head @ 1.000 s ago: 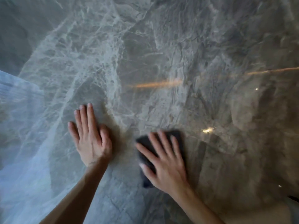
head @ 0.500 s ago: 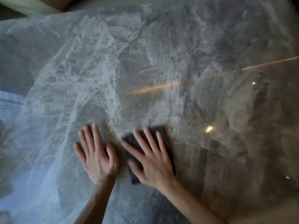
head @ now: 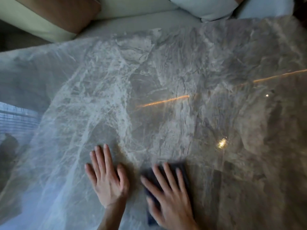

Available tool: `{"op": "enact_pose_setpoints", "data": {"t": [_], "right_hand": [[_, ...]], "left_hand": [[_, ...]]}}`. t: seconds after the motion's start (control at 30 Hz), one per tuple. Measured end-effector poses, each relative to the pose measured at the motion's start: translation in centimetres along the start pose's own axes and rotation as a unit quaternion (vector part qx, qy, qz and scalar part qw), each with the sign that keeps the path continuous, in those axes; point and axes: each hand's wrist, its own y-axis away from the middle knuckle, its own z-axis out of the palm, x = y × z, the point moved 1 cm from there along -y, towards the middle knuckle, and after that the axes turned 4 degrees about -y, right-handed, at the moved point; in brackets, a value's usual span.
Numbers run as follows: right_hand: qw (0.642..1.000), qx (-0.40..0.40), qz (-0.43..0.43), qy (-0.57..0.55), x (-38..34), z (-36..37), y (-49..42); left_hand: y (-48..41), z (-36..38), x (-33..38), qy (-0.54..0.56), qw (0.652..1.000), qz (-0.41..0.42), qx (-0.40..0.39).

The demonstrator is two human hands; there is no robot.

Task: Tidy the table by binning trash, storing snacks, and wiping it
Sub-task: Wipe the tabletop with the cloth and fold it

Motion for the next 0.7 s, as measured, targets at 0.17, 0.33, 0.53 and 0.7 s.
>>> {"op": "enact_pose_setpoints", "data": {"t": [0.17,0.33,0.53,0.7], "right_hand": [[0.974,-0.018,0.215,0.068,16.3,-3.9,5.1],[0.895,0.069,0.441,-0.006,24.7,-8.0,-17.8],[0.997,0.075,0.023,0.02,4.1,-3.3,-25.9],[0.984,-0.051,-0.167,-0.028,0.3,-0.5,-3.9]], "left_hand": [[-0.2,0.6,-0.3,-0.013,1.0,0.001,0.004],[-0.2,1.3,-0.8,-0.018,1.0,0.008,0.014],[-0.1,1.1,-0.7,0.0,1.0,0.002,0.012],[0.1,0.7,-0.6,0.033,0.999,0.009,0.026]]}}
